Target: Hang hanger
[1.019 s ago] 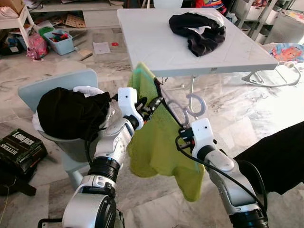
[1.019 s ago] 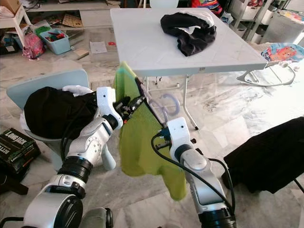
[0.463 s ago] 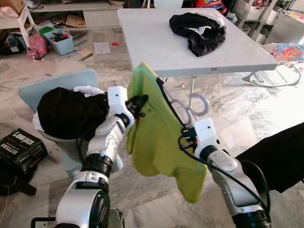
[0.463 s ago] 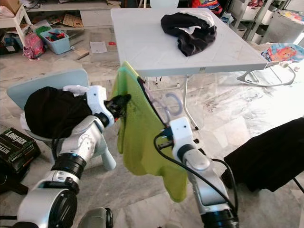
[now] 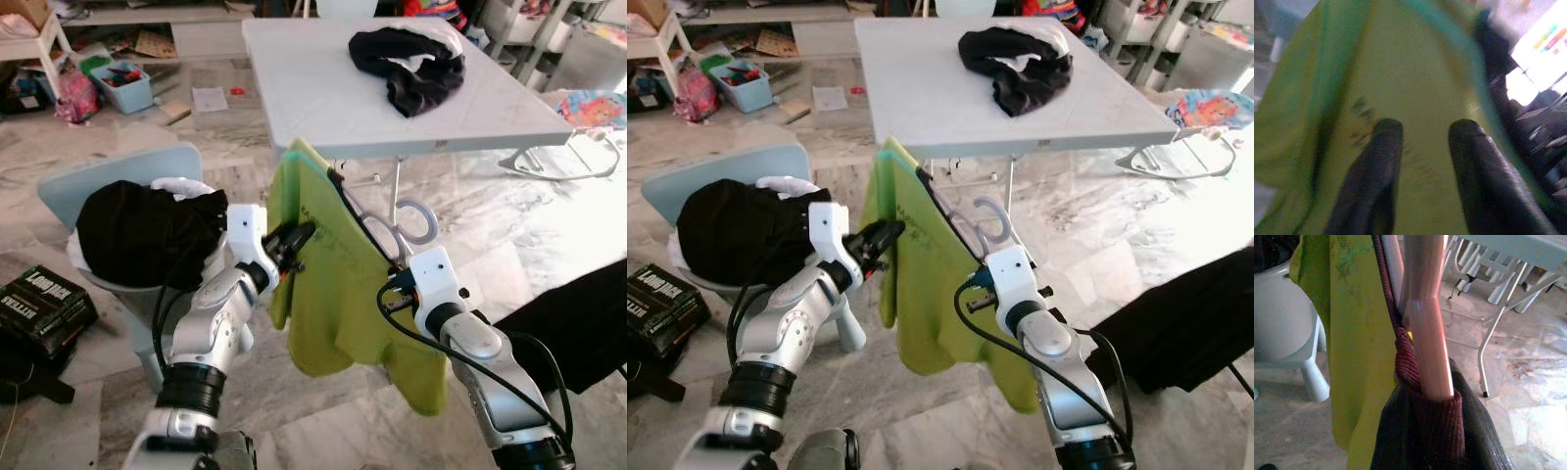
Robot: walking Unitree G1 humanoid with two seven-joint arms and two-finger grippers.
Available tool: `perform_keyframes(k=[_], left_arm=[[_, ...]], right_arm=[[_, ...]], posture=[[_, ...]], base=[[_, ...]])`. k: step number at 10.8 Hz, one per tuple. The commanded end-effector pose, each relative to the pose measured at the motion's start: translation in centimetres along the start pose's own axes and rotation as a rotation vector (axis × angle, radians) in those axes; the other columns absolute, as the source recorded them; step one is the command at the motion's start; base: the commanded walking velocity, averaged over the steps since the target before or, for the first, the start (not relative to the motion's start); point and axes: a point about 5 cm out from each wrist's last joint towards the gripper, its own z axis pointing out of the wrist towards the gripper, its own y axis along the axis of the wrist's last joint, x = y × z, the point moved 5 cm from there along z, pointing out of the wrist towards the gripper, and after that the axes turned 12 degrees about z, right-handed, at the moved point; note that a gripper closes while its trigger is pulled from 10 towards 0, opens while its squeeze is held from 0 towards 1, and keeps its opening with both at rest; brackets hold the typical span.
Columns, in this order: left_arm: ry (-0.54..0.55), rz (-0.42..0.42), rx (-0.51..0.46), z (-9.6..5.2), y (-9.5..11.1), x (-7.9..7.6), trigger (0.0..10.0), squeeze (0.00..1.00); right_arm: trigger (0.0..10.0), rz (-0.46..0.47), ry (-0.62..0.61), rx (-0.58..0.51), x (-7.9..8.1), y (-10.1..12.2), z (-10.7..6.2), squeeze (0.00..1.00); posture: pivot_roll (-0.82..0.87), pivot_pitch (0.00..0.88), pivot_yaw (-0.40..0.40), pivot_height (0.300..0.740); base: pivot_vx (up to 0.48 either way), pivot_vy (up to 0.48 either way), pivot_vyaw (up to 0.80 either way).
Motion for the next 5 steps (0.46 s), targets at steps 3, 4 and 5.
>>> perform_keyframes(k=[3,4,5], left_arm=[[-0.089,-0.087,0.036,1.0,-0.6,-3.9,10.0,1.0],[-0.115,-0.103,0.052,1.5,-0.5,-4.6,10.0,1.0],[-0.115,-0.108,0.066,1.8,-0.5,-4.6,10.0,1.0]], right_arm=[[10.0,-0.005,-0.051,-0.049,-0.2,1.2,-0.2,0.0],[10.0,0.008,-0.06,-0.048,-0.1,1.0,-0.2,0.0],[10.0,0.014,-0.061,-0.048,0.1,1.0,-0.3,0.0]], posture=[[-0.11,0.0,-0.041,0.74],[-0.11,0.0,-0.036,0.74],[-0.12,0.0,-0.035,0.74]], base=[[0.0,0.0,0.0],[0.0,0.0,0.0],[0.0,0.0,0.0]])
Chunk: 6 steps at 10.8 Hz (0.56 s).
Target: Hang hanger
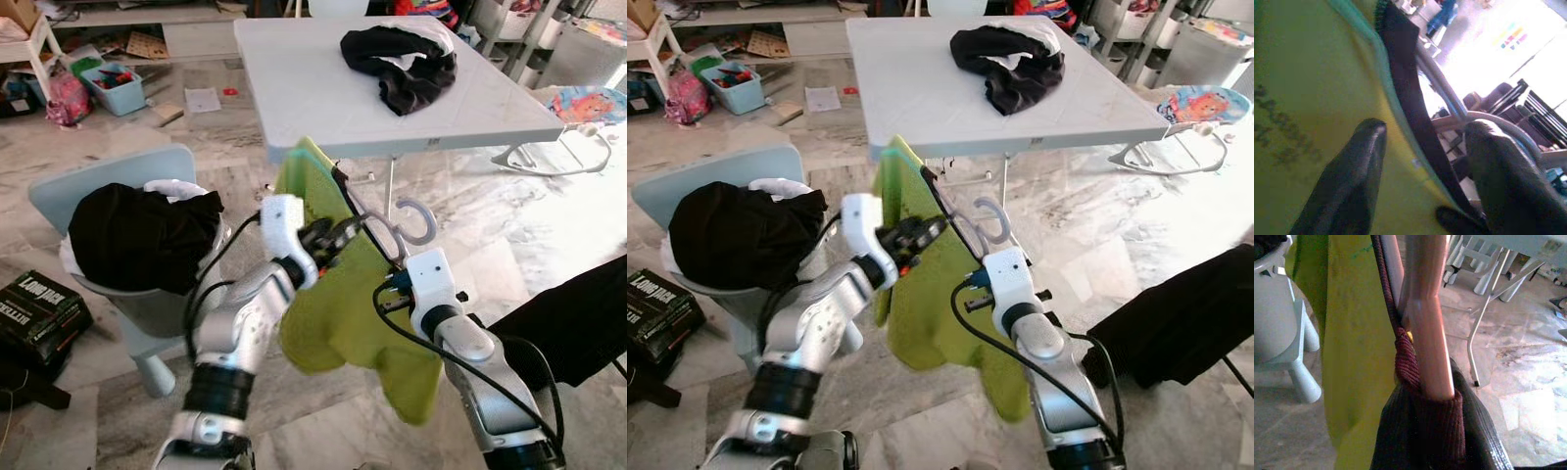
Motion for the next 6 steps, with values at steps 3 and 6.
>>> perform_keyframes(k=[3,6], left_arm=[[0.072,-0.009,0.034,0.7,-0.4,1.8,10.0,1.0],[0.132,0.002,0.024,0.5,0.2,3.9,10.0,0.53]], right_arm=[[10.0,0.005,0.031,-0.063,0.6,1.8,-0.4,0.0],[10.0,0.004,0.032,-0.06,0.4,1.8,-0.5,0.0]], posture=[[-0.12,0.0,-0.04,0.74],[-0.13,0.0,-0.042,0.74]], base=[[0.0,0.0,0.0],[0.0,0.0,0.0]])
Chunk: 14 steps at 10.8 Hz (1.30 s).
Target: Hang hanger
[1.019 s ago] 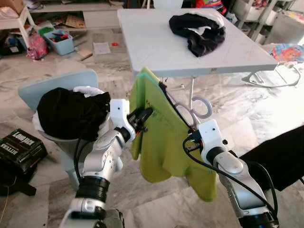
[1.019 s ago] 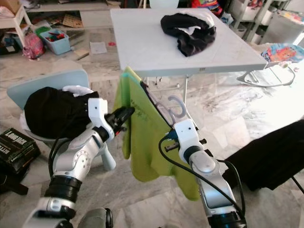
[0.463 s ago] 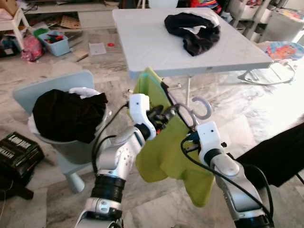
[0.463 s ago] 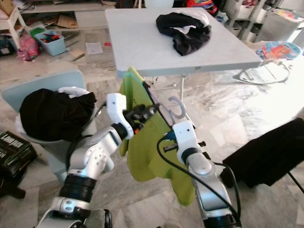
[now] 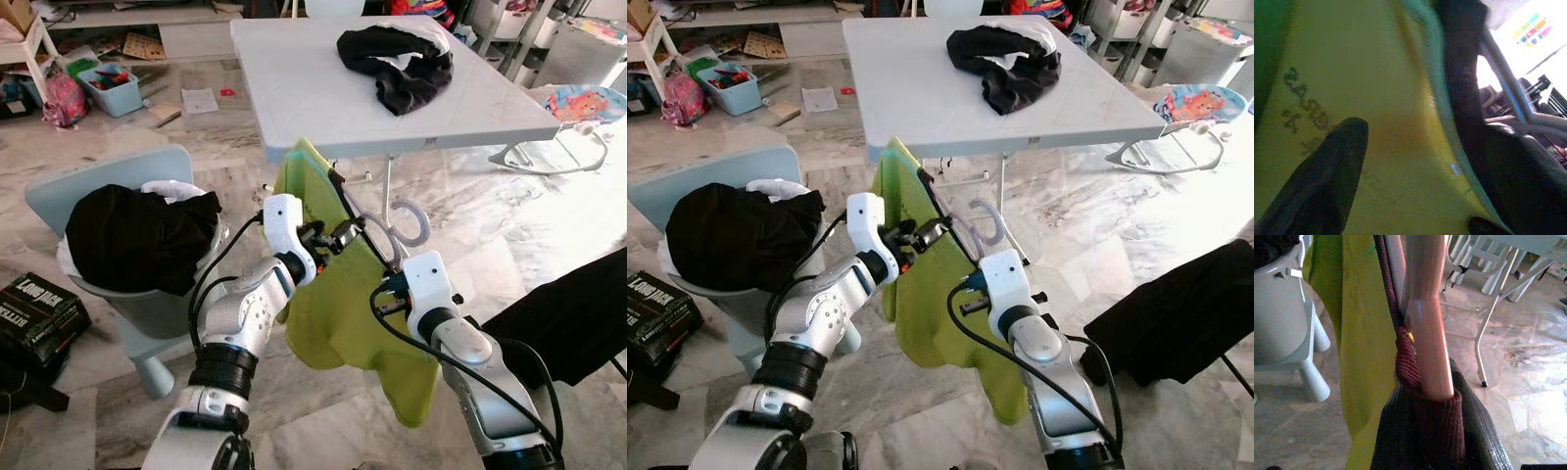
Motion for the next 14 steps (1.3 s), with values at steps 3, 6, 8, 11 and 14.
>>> perform_keyframes(k=[3,6,8,11,14], left_arm=[[0.078,0.015,-0.072,0.1,2.6,2.5,10.0,1.0],[0.073,0.016,-0.082,0.3,3.0,2.4,10.0,0.07],[0.045,0.025,-0.077,0.1,2.8,1.7,10.0,0.0],[0.01,0.018,-0.068,0.0,2.3,0.6,10.0,0.0],[0.008,0.016,-0.056,0.6,2.2,0.5,10.0,0.0]], right_arm=[[10.0,-0.001,0.008,-0.057,0.1,1.6,-0.5,0.0],[10.0,-0.001,0.011,-0.048,0.2,1.3,-0.4,0.0],[10.0,-0.002,0.006,-0.043,0.1,1.1,-0.3,0.0],[10.0,-0.001,0.002,-0.04,0.0,1.2,0.1,0.0],[10.0,-0.006,0.023,-0.045,0.6,1.4,0.1,0.0]], posture=[[-0.13,0.0,-0.041,0.74],[-0.13,0.0,-0.041,0.74],[-0.13,0.0,-0.04,0.74],[-0.12,0.0,-0.042,0.74],[-0.13,0.0,-0.042,0.74]], base=[[0.0,0.0,0.0],[0.0,0.0,0.0],[0.0,0.0,0.0],[0.0,0.0,0.0],[0.0,0.0,0.0]])
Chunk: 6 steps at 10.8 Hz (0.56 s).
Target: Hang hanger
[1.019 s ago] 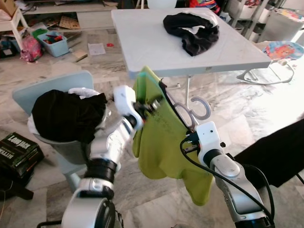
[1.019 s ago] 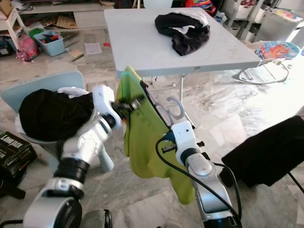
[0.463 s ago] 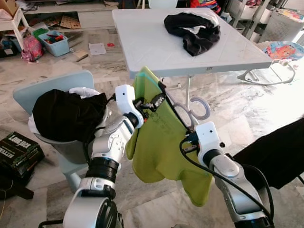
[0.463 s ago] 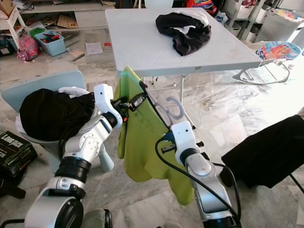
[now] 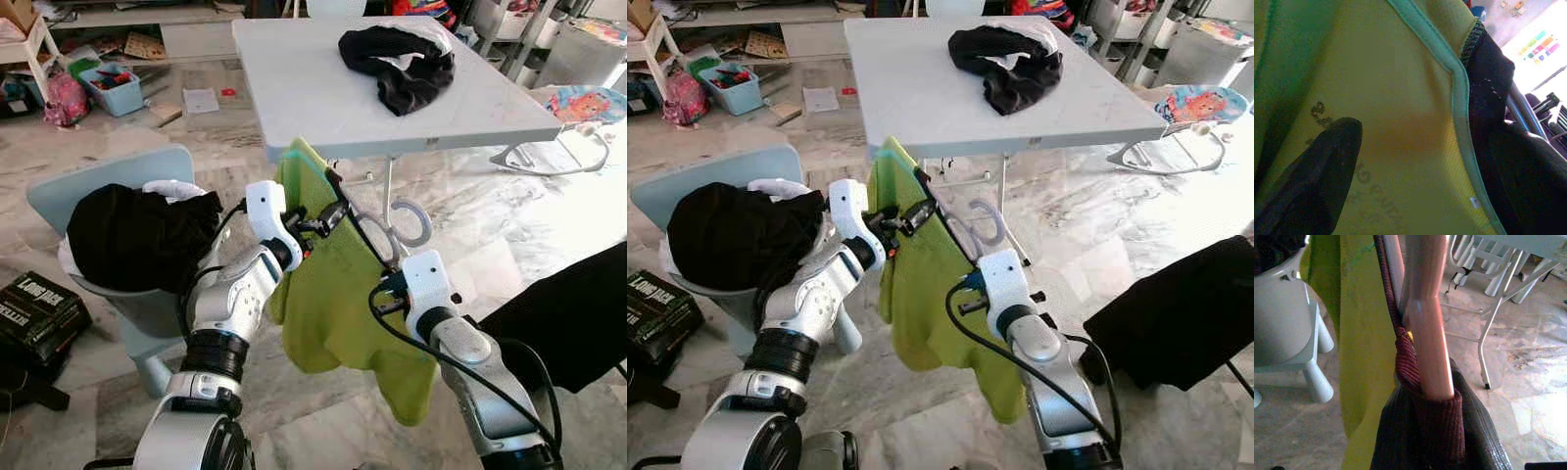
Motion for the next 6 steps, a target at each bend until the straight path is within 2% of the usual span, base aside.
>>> perform_keyframes(k=[1,6], left_arm=[[-0.015,0.012,-0.006,0.6,0.5,-0.5,10.0,0.0],[-0.033,-0.035,0.028,1.5,-0.4,-0.9,10.0,0.0]], right_arm=[[10.0,-0.01,0.019,-0.038,0.4,1.1,-0.2,0.0],[10.0,-0.017,0.079,-0.019,1.5,0.7,-0.5,0.0]], posture=[[-0.13,0.0,-0.04,0.74],[-0.14,0.0,-0.036,0.74]], base=[[0.0,0.0,0.0],[0.0,0.0,0.0]])
